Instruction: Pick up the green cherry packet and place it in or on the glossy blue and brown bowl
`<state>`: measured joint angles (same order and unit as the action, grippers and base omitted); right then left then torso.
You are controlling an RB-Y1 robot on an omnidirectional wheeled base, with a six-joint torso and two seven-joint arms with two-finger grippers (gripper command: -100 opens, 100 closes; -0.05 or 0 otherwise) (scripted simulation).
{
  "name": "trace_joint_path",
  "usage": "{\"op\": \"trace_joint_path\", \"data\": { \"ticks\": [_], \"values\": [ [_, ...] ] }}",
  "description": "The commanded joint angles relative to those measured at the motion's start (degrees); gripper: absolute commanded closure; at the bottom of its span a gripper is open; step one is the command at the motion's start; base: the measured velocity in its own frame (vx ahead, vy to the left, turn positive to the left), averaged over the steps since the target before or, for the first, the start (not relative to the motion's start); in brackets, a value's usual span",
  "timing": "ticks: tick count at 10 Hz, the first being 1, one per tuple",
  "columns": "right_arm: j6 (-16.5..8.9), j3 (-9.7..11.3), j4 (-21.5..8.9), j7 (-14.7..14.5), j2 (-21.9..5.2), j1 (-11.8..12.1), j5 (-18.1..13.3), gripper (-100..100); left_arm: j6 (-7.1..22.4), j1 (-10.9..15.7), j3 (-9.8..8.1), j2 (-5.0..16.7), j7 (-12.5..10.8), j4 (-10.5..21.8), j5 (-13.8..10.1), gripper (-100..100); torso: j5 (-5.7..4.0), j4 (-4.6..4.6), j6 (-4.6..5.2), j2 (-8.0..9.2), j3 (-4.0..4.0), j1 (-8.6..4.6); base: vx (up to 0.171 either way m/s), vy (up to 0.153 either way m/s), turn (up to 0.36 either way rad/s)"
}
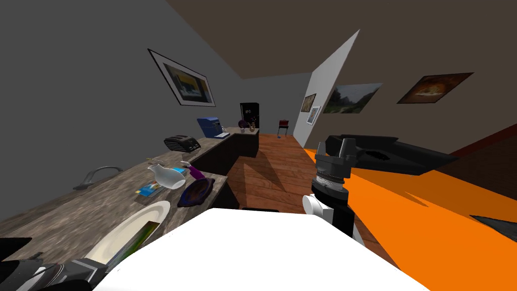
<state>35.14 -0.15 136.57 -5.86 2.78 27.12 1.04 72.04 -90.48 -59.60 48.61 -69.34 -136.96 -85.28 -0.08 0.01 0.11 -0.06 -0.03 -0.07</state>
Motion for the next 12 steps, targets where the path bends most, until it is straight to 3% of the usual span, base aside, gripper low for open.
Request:
{"op": "trace_joint_path", "data": {
  "ticks": [1, 3, 7, 11, 12],
  "values": [
    [0.00, 0.00, 0.00, 0.00, 0.00, 0.00, 0.00, 0, 1.05, -0.54, -2.04, 0.36, -0.70, -1.08, -1.64, 100, 0.00, 0.00, 0.00, 0.00, 0.00, 0.00, 0.067, 0.015, -0.077],
    [0.00, 0.00, 0.00, 0.00, 0.00, 0.01, 0.00, 0, 2.55, -0.92, -4.74, 1.06, -1.61, -2.50, -3.78, 100, 0.02, -0.06, 0.08, -0.29, -0.17, 0.10, 0.152, 0.030, -0.128],
    [0.01, -0.01, 0.01, 0.00, -0.01, 0.02, 0.00, 0, 4.72, -1.03, -8.19, 2.38, -2.84, -5.90, -6.27, 100, 0.05, -0.24, 0.22, -0.95, -0.57, 0.26, 0.236, 0.068, -0.123],
    [0.00, 0.00, 0.01, 0.00, 0.00, 0.01, 0.00, 0, 5.76, -1.18, -9.60, 3.08, -3.47, -10.49, -7.37, 100, 0.05, -0.15, 0.18, -0.48, -0.31, 0.07, 0.134, 0.057, -0.064],
    [0.00, 0.00, 0.01, 0.00, 0.00, 0.01, 0.00, 0, 5.57, -1.19, -9.55, 2.85, -3.43, -9.75, -7.23, 100, 0.04, -0.12, 0.16, -0.34, -0.23, 0.03, 0.038, 0.014, -0.018]
  ]
}}
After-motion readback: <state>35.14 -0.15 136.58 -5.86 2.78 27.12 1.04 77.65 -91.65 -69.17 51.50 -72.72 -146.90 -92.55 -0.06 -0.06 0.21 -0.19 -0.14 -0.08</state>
